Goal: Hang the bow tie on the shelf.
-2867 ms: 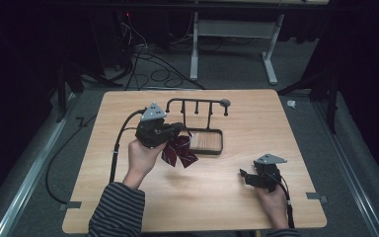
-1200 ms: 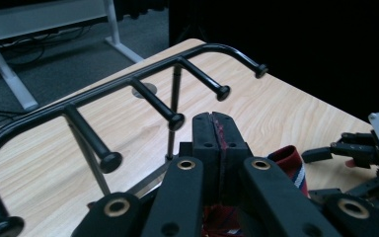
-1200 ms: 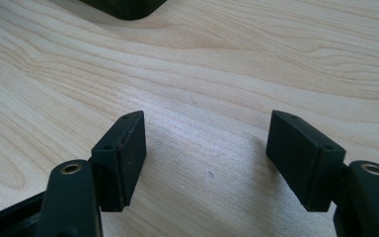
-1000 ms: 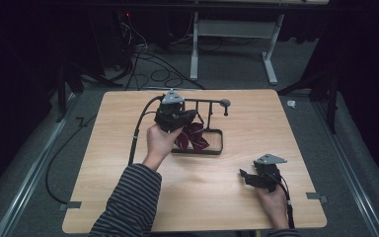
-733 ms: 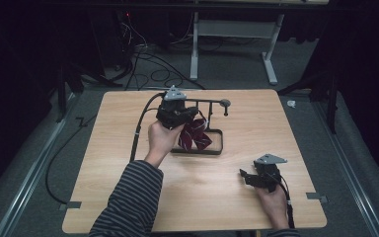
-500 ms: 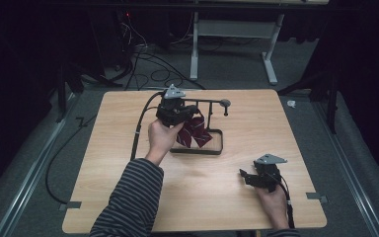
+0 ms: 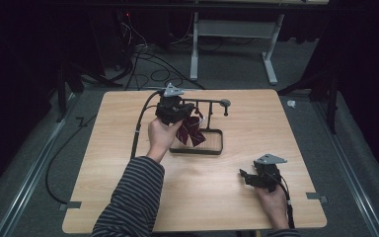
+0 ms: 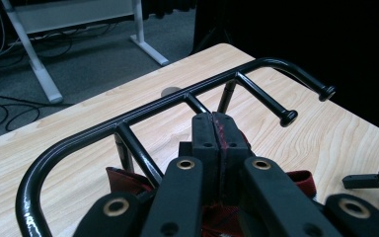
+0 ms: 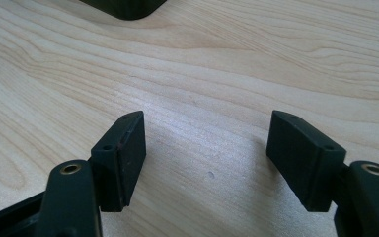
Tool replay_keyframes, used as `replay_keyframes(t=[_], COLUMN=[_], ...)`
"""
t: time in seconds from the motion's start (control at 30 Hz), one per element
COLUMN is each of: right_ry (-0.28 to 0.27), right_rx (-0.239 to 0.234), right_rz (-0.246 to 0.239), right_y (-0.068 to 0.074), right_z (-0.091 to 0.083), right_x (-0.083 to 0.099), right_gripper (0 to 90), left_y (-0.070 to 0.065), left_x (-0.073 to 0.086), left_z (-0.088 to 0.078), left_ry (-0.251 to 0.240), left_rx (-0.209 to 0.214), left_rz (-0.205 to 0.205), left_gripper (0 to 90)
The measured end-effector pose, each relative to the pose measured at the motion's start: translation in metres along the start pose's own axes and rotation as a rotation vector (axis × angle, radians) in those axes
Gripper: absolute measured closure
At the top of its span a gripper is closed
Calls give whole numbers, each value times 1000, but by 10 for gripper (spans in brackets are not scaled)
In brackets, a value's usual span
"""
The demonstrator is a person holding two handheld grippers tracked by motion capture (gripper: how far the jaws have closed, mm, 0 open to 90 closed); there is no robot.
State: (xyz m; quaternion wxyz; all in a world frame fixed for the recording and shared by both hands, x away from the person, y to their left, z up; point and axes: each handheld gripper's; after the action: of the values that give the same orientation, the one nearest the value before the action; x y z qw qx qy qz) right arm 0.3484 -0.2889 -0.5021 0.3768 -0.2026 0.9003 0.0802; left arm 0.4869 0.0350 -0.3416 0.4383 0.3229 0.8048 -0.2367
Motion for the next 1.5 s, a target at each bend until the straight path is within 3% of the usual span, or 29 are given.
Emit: replay_keyframes(t=[0.57, 0.8, 1.13, 1.33, 1.5], right_ry=[-2, -2, 0, -1, -1], right_rx=[-2, -2, 0, 1, 1], right_rz=[-1, -1, 1, -2, -2], right_y=[-1, -1, 0, 0, 0], right_z=[0, 0, 0, 0, 0], right_x=[0, 0, 0, 0, 0], right_gripper=[325, 325, 325, 326, 326], left_y=[-5, -7, -6, -11, -11], left_x=[-2, -2, 9, 8, 10], left_z=[6, -1, -17, -30, -38], left_ry=[4, -2, -17, -22, -37], left_rx=[-19, -16, -8, -13, -15], left_rz=[10, 21, 13, 39, 37], left_gripper=[846, 802, 654, 630, 627])
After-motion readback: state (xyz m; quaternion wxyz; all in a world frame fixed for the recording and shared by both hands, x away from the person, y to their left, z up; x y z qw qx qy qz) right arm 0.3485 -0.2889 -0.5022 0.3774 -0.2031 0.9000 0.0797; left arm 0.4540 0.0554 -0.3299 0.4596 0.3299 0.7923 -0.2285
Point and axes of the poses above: each handheld gripper's, and its own axes: z roughly forward along the jaws, x roughly out of its underside, y roughly to its left, and after that the axes turned 1 degree about y, right-handed
